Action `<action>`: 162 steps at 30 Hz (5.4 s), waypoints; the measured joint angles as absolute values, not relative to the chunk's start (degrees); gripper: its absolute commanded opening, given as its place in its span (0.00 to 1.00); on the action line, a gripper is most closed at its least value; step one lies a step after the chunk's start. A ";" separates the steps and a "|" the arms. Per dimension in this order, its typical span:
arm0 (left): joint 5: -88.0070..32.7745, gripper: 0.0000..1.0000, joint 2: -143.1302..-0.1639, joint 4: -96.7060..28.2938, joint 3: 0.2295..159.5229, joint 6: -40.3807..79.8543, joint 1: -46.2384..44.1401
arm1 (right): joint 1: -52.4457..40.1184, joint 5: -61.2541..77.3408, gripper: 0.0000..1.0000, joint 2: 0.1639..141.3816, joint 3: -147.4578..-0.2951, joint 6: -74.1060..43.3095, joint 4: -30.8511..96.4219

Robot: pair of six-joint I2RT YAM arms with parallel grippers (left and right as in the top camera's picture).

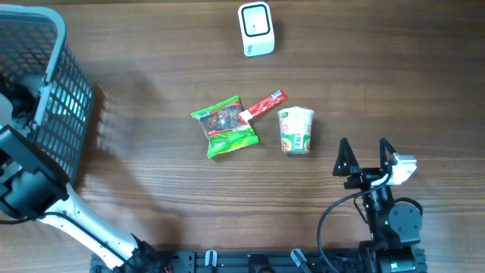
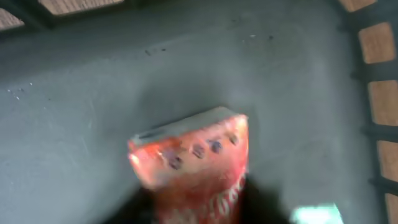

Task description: Scan the item barcode

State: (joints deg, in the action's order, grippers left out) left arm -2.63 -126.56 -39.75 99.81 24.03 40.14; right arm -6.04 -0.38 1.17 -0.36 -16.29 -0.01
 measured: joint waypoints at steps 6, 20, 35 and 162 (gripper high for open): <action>2.39 0.04 -124.66 -47.11 99.90 22.22 41.65 | -6.07 -0.38 1.00 1.17 -0.36 -16.29 -0.01; -4.95 0.04 -108.01 -52.56 99.15 21.02 45.76 | -6.07 -0.38 1.00 1.17 -0.36 -16.29 -0.01; -3.70 0.35 -117.78 -53.52 98.59 14.61 36.16 | -6.04 -0.38 1.00 1.17 -0.36 -16.29 -0.01; 8.75 1.00 -79.81 -47.13 62.94 27.57 -1.15 | -6.04 -0.21 1.00 1.17 -0.36 -16.29 -0.01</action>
